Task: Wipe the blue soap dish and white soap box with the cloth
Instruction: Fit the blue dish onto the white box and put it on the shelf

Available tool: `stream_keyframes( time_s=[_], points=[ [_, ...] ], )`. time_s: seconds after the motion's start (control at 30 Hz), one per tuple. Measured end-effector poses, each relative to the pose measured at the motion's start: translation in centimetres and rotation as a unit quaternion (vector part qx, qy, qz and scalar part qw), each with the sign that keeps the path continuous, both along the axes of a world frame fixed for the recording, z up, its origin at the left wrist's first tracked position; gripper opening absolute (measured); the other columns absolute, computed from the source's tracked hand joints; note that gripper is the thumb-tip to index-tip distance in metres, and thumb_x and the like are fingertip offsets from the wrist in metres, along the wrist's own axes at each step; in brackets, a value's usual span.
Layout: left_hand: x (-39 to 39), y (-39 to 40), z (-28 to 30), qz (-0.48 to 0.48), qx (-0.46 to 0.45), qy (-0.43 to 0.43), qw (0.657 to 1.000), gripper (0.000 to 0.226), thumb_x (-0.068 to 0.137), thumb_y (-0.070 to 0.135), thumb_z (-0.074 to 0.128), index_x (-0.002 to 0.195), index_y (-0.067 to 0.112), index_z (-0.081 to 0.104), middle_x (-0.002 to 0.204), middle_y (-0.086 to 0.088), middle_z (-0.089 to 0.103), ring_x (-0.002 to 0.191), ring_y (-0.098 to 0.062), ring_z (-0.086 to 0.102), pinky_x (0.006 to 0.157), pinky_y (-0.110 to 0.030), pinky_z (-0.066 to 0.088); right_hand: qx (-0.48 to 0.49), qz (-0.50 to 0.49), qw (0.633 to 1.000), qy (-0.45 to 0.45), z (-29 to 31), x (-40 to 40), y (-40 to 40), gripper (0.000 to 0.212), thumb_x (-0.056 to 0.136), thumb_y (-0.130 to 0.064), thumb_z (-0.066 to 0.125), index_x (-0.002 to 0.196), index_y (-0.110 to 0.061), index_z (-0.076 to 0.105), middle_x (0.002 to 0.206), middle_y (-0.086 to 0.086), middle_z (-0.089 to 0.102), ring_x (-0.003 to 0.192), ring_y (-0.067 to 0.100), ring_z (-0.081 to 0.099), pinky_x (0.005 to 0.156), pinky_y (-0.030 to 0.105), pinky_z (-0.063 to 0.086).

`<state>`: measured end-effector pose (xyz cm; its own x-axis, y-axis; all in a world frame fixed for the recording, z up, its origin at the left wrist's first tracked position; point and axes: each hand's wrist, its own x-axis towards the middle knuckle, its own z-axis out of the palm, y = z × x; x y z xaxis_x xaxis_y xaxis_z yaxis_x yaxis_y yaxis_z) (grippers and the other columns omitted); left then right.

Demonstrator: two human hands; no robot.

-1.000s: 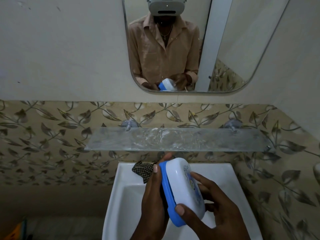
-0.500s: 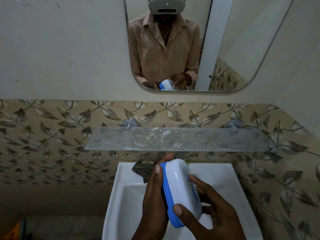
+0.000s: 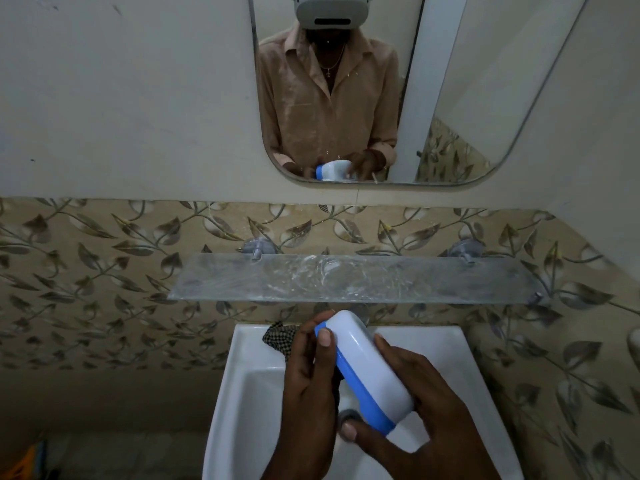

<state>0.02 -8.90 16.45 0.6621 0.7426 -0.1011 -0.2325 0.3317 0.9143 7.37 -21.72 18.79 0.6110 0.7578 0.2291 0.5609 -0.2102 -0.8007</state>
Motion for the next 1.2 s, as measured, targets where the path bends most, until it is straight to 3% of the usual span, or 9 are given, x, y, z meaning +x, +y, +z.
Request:
stream_keyframes(
  time_s=[0.2, 0.37, 0.43, 0.57, 0.73, 0.87, 1.0, 1.2],
  points=[
    [0.0, 0.9, -0.2, 0.012, -0.02, -0.01, 1.0, 0.062, 0.059, 0.068, 0.084, 0.109, 0.035, 0.074, 0.115, -0.005, 0.077, 0.107, -0.026, 0.074, 0.09, -0.044, 0.059, 0.003, 0.027, 1.0, -0.01, 0.4, 1.6, -0.3, 0.087, 0.062, -0.061, 0.083, 0.138, -0.044, 0.044, 0.137, -0.033, 0.053, 0.125, -0.017, 0.048, 0.098, 0.014, 0.05],
    [-0.7, 2.0, -0.7, -0.014, -0.043, -0.041, 0.998, 0.043, 0.063, 0.037, 0.089, 0.103, 0.026, 0.075, 0.11, -0.013, 0.078, 0.102, -0.033, 0.075, 0.081, -0.04, 0.064, 0.002, 0.084, 0.996, 0.018, 0.3, 2.8, -0.6, 0.086, 0.067, -0.06, 0.084, 0.142, -0.052, 0.041, 0.145, -0.027, 0.047, 0.136, -0.002, 0.044, 0.104, 0.025, 0.049],
    [-0.7, 2.5, -0.5, -0.013, -0.02, -0.061, 0.998, 0.046, 0.062, 0.037, 0.087, 0.103, 0.021, 0.073, 0.109, -0.016, 0.077, 0.1, -0.035, 0.075, 0.079, -0.041, 0.064, 0.007, 0.092, 0.995, 0.041, 0.4, 3.3, -0.5, 0.086, 0.066, -0.059, 0.085, 0.14, -0.057, 0.04, 0.143, -0.026, 0.047, 0.134, -0.002, 0.046, 0.099, 0.019, 0.05],
    [0.2, 3.9, 0.3, -0.027, 0.092, -0.078, 0.992, 0.048, 0.071, 0.035, 0.085, 0.112, 0.021, 0.066, 0.113, -0.012, 0.072, 0.103, -0.031, 0.072, 0.073, -0.035, 0.061, 0.067, 0.078, 0.985, 0.14, 1.3, 5.4, 0.3, 0.062, 0.07, -0.05, 0.085, 0.128, -0.048, 0.061, 0.133, -0.023, 0.06, 0.122, 0.0, 0.06, 0.091, 0.015, 0.054],
    [2.7, 8.7, 1.4, -0.085, 0.318, -0.034, 0.944, 0.068, 0.076, 0.031, 0.088, 0.137, 0.025, 0.058, 0.134, 0.004, 0.067, 0.124, -0.018, 0.065, 0.093, -0.032, 0.059, 0.092, 0.086, 0.985, 0.116, 3.0, 10.9, 2.7, 0.063, 0.065, -0.03, 0.092, 0.123, -0.027, 0.068, 0.127, -0.005, 0.069, 0.117, 0.013, 0.066, 0.095, 0.029, 0.056],
    [5.0, 12.5, 2.5, -0.059, 0.51, 0.092, 0.853, 0.082, 0.075, 0.046, 0.088, 0.145, 0.02, 0.053, 0.139, 0.008, 0.064, 0.125, -0.003, 0.06, 0.102, -0.03, 0.054, 0.059, 0.101, 0.993, 0.016, 3.4, 15.2, 6.1, 0.064, 0.068, -0.026, 0.09, 0.127, -0.024, 0.064, 0.13, -0.001, 0.063, 0.123, 0.013, 0.061, 0.104, 0.039, 0.052],
    [6.7, 14.0, 2.8, -0.07, 0.551, 0.158, 0.817, 0.085, 0.076, 0.046, 0.086, 0.147, 0.015, 0.051, 0.143, -0.002, 0.06, 0.129, -0.016, 0.056, 0.105, -0.044, 0.05, 0.022, 0.106, 0.994, -0.029, 2.4, 17.7, 8.6, 0.063, 0.071, -0.025, 0.089, 0.127, -0.029, 0.063, 0.133, -0.005, 0.059, 0.125, 0.007, 0.058, 0.105, 0.037, 0.052],
    [7.4, 14.8, 1.6, -0.075, 0.566, 0.201, 0.796, 0.087, 0.078, 0.047, 0.084, 0.149, 0.012, 0.048, 0.147, -0.008, 0.057, 0.135, -0.023, 0.051, 0.112, -0.046, 0.043, -0.002, 0.108, 0.994, -0.016, 0.5, 18.8, 9.8, 0.064, 0.071, -0.019, 0.09, 0.128, -0.025, 0.063, 0.133, -0.007, 0.06, 0.123, 0.004, 0.058, 0.106, 0.034, 0.051]
  ],
)
